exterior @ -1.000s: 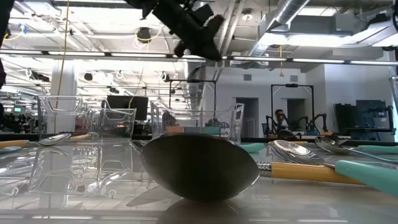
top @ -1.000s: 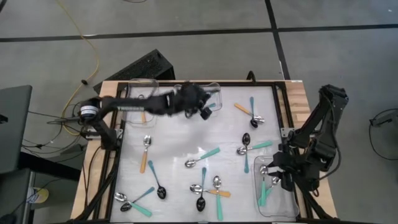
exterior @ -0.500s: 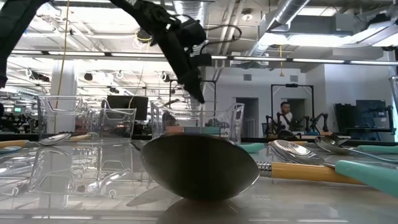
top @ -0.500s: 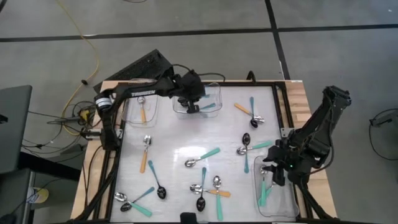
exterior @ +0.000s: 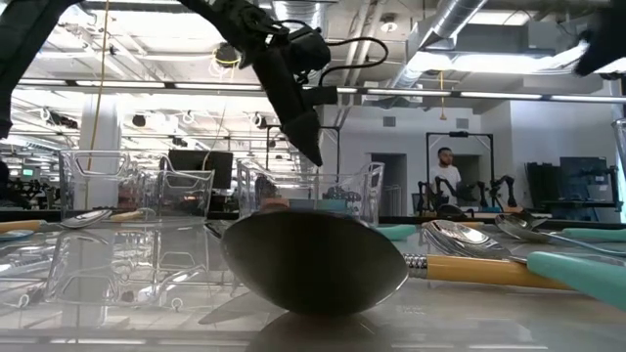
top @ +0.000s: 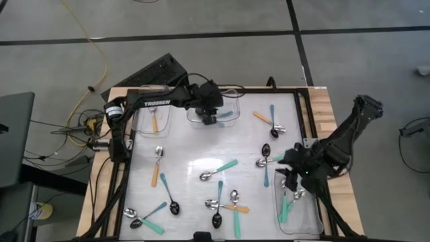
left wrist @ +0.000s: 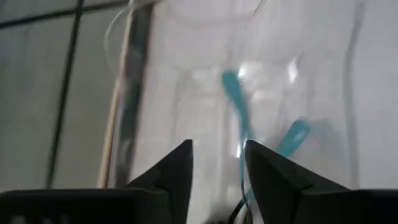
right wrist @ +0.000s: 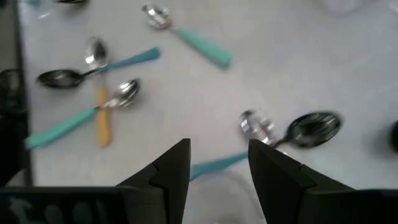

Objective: Sort silverware by color (type)
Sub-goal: Put the yellow spoon into the top left transparent bin

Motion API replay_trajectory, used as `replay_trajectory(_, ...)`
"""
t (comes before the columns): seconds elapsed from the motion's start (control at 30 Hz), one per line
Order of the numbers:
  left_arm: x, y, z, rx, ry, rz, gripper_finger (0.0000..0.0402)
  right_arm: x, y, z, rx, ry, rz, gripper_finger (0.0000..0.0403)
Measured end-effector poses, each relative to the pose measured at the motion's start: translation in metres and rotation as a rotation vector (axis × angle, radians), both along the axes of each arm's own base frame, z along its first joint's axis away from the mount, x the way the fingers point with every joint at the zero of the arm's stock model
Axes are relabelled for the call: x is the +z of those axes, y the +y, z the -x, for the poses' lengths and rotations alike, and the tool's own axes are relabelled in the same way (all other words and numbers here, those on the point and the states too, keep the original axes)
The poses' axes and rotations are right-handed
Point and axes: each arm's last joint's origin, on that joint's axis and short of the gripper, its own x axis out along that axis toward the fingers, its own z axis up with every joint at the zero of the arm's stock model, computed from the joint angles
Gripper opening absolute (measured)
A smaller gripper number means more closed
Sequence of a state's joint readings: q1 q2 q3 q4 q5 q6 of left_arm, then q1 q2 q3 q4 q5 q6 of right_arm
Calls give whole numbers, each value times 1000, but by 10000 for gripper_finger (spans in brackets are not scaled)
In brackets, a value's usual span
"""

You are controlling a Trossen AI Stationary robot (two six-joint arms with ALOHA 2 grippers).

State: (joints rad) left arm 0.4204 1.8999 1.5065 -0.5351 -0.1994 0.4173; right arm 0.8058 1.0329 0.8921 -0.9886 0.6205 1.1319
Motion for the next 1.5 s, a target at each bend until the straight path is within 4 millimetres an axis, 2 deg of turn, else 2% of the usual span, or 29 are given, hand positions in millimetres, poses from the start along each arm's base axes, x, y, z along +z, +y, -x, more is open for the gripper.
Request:
replay_trajectory(0.1,16,-2,4,32,78,-25,155,-1,-21,-14,-37,50,68,182)
replay_trajectory(0.17,31,-4,7,34,60,25,162,-1,-42,-26,-77,101,114,182)
replay_trajectory(0.3,51,-9,28,33,-22,165,162,-1,-98,-45,-107,208,203,182)
replay_trajectory(0.37,52,-15,44,53,-33,211,157,0,-130,-51,-109,211,209,182)
replay_trajectory(0.43,52,-23,60,79,-60,221,150,-3,-163,-52,-123,195,200,182)
replay_trajectory(0.53,51,-43,83,84,-132,211,139,-18,-205,-42,-182,196,160,181)
replay_trajectory(0.7,59,-83,109,-38,-437,129,126,-49,-250,-34,-261,301,111,181)
replay_trajectory(0.83,65,-104,125,-134,-641,46,124,-76,-265,-44,-247,411,55,181)
replay_trajectory(0.93,64,-112,133,-163,-688,-7,127,-91,-273,-55,-234,456,29,181)
replay_trajectory(1.13,63,-116,142,-161,-663,-53,148,-110,-282,-64,-233,536,0,181)
replay_trajectory(1.5,63,-112,143,-151,-629,-133,172,-132,-282,-68,-177,655,-49,182)
